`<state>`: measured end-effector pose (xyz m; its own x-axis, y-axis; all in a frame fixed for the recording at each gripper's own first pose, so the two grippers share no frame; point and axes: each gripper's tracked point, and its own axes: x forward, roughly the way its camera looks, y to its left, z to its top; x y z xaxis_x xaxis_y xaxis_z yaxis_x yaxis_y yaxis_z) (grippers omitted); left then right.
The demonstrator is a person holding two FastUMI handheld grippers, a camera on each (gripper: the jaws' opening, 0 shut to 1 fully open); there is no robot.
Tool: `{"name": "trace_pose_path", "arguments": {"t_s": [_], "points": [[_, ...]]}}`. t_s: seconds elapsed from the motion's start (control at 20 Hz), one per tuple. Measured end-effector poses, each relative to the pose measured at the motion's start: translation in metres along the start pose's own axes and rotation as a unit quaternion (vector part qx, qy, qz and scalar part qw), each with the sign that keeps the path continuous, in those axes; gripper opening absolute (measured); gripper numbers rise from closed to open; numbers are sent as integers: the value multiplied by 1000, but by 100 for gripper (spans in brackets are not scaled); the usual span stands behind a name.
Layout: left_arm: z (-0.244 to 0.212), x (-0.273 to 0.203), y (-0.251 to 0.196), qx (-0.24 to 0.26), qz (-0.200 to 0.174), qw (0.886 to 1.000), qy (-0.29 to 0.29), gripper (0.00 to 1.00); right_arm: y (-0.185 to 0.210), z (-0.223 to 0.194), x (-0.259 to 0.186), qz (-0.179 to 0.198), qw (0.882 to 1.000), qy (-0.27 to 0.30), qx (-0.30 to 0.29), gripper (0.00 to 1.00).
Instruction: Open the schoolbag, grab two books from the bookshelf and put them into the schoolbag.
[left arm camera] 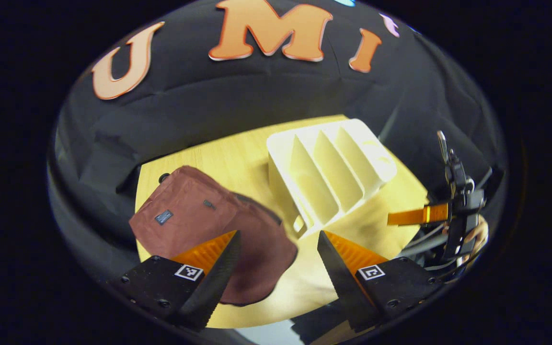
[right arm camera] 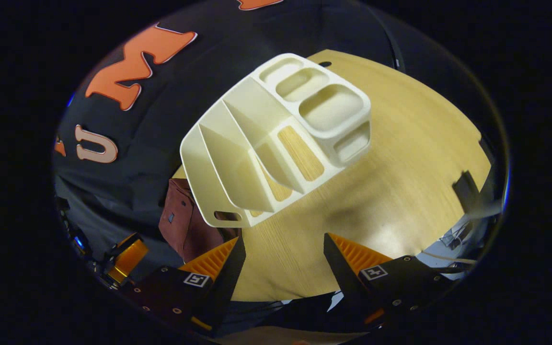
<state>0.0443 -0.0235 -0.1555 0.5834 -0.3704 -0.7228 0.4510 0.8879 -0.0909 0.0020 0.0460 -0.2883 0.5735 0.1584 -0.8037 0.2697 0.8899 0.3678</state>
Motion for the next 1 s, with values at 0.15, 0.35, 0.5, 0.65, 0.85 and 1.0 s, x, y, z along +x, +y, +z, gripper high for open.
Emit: {"name": "trace_pose_path", "arguments": {"t_s": [0.15, 0.35, 0.5, 0.65, 0.85, 1.0], "points": [[32, -6, -20, -18, 31, 997, -68, 100, 7, 45, -26, 27, 997, -47, -50, 98], [72, -18, -26, -39, 68, 981, -175, 99, 36, 100, -69, 62, 982, -134, -118, 98], [87, -31, -19, -34, 96, 959, -263, 99, 57, 133, -94, 72, 964, -199, -163, 98], [89, -45, -17, -15, 112, 939, -325, 98, 74, 161, -131, 86, 937, -279, -191, 97], [94, -41, -18, -22, 115, 926, -358, 98, 93, 188, -180, 86, 891, -378, -236, 97], [94, -42, -18, -38, 120, 920, -371, 98, 92, 197, -187, 59, 871, -419, -249, 97]]}}
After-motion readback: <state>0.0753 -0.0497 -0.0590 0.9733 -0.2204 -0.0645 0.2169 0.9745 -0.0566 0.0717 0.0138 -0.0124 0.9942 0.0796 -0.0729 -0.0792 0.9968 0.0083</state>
